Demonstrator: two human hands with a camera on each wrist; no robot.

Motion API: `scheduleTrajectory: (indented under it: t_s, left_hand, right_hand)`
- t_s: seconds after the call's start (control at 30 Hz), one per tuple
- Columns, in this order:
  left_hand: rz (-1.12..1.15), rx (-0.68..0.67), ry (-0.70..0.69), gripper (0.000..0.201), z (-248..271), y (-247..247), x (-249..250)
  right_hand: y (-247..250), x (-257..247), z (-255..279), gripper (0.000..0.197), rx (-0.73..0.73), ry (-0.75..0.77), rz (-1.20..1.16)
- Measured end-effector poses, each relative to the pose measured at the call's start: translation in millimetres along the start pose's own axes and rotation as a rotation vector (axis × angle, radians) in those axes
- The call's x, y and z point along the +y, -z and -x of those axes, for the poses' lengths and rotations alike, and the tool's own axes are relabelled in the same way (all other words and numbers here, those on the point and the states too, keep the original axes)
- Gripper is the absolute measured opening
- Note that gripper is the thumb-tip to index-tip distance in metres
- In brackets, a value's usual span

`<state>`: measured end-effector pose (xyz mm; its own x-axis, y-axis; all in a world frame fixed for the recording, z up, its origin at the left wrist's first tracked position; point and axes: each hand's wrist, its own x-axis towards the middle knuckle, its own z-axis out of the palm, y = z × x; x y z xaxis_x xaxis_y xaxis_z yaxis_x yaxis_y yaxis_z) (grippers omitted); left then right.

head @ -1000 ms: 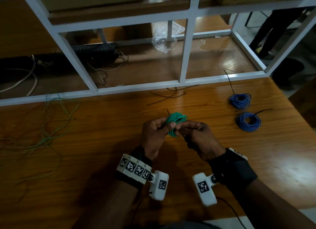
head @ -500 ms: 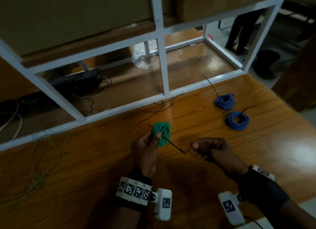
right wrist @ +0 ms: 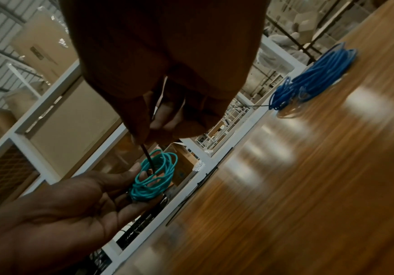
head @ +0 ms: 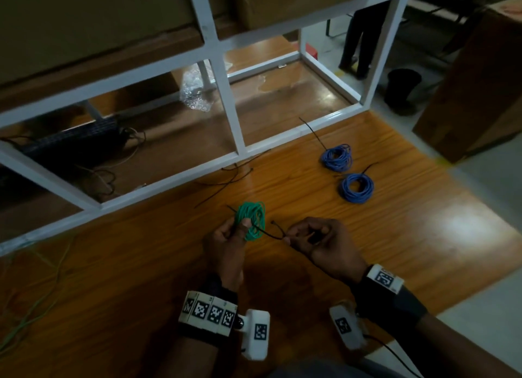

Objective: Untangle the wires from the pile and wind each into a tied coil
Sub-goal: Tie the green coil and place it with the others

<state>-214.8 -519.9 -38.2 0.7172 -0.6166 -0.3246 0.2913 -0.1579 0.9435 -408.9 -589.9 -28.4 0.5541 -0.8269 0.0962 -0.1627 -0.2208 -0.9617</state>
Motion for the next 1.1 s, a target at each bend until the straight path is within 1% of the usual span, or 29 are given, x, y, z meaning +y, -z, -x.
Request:
scheduleTrajectory:
  t_s: [0.1,0.17,0.23,0.3,0.37,0.47,0.57,0.63,0.73,0.8,0.9,1.0,1.1]
  left_hand:
    - [-0.038,0.007,-0.014,0.032,7,1,-3]
    - [-0.084,0.000,-0.024,0.034,11,0,-5]
    - [-0.151,-0.044,-0.046,0.033,16,0,-5]
    - [-0.272,-0.094,-0.115,0.034,19,1,-7]
    - [-0.393,-0.120,-0.190,0.035,22,2,-7]
    - [-0.493,-0.146,-0.283,0.034,23,2,-5]
    - [-0.594,-0.185,-0.386,0.033,26,1,1]
    - [-0.621,-0.199,-0.416,0.037,27,0,5]
    - [-0.634,-0.222,-0.422,0.038,30,-2,11]
    - [-0.634,-0.232,-0.425,0.033,31,-3,14]
    - [-0.653,-0.234,-0.463,0.027,33,-3,14]
    - [-0.647,-0.247,-0.464,0.029,35,-2,15]
    - [-0.667,-0.249,-0.467,0.035,38,-1,16]
  right_hand:
    - [-3,1,-1,0.003,0.015,0.047,0.036]
    - [-7,2,-1,0.008,0.055,0.075,0.063]
    - [-10,1,-3,0.014,0.101,0.100,0.079]
    - [-12,-1,-5,0.019,0.137,0.151,0.091]
    - [-13,-3,-9,0.021,0.146,0.170,0.091]
    - [-13,-6,-14,0.021,0.116,0.151,0.077]
    - [-15,-8,-17,0.024,0.071,0.169,0.133]
    - [-16,-11,-17,0.021,0.041,0.175,0.154]
    - [-17,-17,-15,0.023,0.041,0.186,0.181]
    - [-17,-20,-15,0.017,0.030,0.158,0.193]
    - [-16,-24,-12,0.015,-0.003,0.103,0.181]
    - [-13,-30,-9,0.006,-0.051,0.067,0.172]
    - [-13,-34,-8,0.006,-0.030,0.063,0.209]
